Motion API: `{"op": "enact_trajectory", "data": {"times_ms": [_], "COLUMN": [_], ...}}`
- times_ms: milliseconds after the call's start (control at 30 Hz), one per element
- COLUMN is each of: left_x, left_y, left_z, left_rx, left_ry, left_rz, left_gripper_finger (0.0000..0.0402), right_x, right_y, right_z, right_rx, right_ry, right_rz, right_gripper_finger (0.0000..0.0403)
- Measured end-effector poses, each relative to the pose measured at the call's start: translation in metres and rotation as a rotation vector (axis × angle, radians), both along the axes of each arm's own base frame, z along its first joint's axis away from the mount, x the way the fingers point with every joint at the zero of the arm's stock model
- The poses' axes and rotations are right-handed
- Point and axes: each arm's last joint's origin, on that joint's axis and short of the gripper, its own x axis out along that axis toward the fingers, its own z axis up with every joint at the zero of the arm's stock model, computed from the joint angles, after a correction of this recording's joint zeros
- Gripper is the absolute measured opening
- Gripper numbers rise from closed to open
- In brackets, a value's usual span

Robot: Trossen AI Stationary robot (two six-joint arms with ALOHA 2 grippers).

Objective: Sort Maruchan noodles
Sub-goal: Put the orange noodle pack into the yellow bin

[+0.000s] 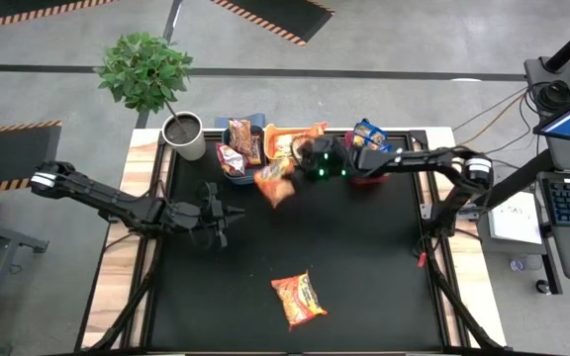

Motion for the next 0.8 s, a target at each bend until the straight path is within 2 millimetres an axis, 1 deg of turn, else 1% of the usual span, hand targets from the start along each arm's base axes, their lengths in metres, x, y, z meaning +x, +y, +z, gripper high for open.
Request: {"op": "enact_trajectory", "data": {"times_ms": [133, 233, 333, 433, 533, 667, 800], "left_x": [0.0, 0.0, 0.0, 0.0, 0.0, 0.0, 0.0], "left_y": [0.0, 0.0, 0.0, 0.0, 0.0, 0.0, 0.0], "left_z": [0.0, 0.0, 0.0, 0.0, 0.0, 0.0, 0.0], "left_rx": [-0.001, -0.002, -0.003, -0.003, -0.003, -0.003, -0.003], "left_ry": [-0.002, -0.003, -0.004, -0.004, -0.003, -0.003, -0.004], "left_rz": [0.001, 0.001, 0.002, 0.002, 0.002, 0.002, 0.002], "left_gripper_finger": [0.0038, 0.0038, 0.0038, 0.0038, 0.0038, 0.0038, 0.0038], "right_x": [-0.001, 0.0, 0.001, 0.004, 0.011, 0.026, 0.042], "right_y": [-0.021, -0.04, -0.061, -0.084, -0.103, -0.119, -0.129], "right_z": [0.036, 0.056, 0.063, 0.062, 0.051, 0.033, 0.018], "right_rx": [-0.147, -0.247, -0.291, -0.274, -0.249, -0.197, -0.185], "right_ry": [0.128, 0.25, 0.385, 0.453, 0.485, 0.488, 0.508], "right_rz": [-0.17, -0.319, -0.417, -0.458, -0.47, -0.466, -0.469], "right_gripper_finger": [0.0069, 0.0069, 0.0069, 0.0069, 0.0069, 0.007, 0.007]}}
